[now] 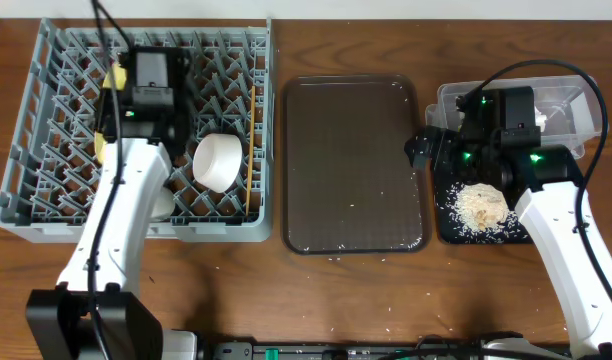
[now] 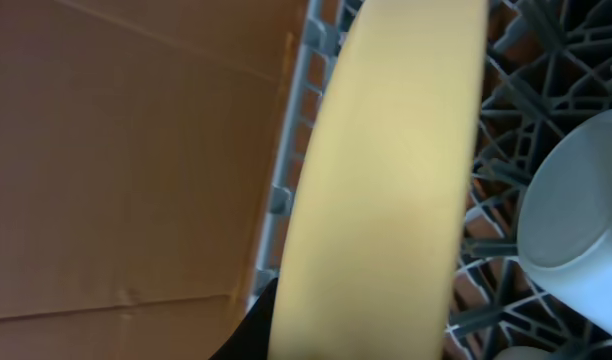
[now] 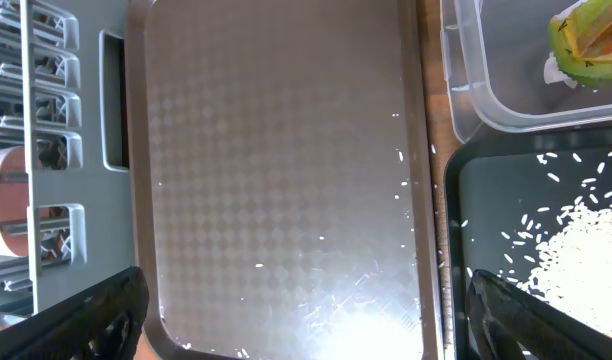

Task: Sort waste into correct bins and load items into the dishwasher
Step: 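Release the right gripper and carry the plate left into the rack, then lower the yellow plate upright into the rack slots and release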

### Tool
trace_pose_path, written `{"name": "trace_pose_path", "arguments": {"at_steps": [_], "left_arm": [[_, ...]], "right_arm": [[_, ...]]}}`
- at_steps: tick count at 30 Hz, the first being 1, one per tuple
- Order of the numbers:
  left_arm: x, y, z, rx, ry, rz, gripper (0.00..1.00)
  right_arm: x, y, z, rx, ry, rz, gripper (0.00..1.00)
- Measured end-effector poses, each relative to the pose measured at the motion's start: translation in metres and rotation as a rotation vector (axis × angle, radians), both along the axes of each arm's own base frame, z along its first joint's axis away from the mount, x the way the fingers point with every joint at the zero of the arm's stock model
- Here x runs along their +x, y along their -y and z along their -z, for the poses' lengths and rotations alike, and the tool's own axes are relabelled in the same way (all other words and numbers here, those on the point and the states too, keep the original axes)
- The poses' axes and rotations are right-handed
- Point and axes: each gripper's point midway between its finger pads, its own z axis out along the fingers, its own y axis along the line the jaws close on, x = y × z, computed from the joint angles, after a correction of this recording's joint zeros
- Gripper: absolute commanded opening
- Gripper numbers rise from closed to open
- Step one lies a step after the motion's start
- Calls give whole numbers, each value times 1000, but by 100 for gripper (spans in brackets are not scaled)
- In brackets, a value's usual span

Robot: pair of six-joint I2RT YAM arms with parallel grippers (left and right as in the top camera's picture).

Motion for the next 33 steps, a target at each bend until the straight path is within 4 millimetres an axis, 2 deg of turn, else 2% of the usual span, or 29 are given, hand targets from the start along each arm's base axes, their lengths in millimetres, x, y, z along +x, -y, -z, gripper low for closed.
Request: {"name": "trace_pose_path", "arguments": {"at_steps": [7,16,19,20,24,27,29,33], "left_arm": [[2,-10,15,-134,15,7,8],[8,-2,27,-192,7,33,8],[9,9,19,-185,37,45,8],[10,20,12,-202,63,72,8],[5,50,-31,-219,184,160,8],[-4,42,-61,-214,259,147,8],[-5,32,-63,-204,262,123,7],[6,18,-39,-176,180,107,7]], "right_arm": [[0,0,0,0,0,3,99],[0,0,0,0,1,3,99],[0,0,0,0,1,3,99],[0,0,0,-1,1,3,99],[0,0,0,-1,1,3,99],[0,0,0,0,1,3,99],[0,0,0,0,0,3,99],[-1,0,1,-1,-6,3,99]]}}
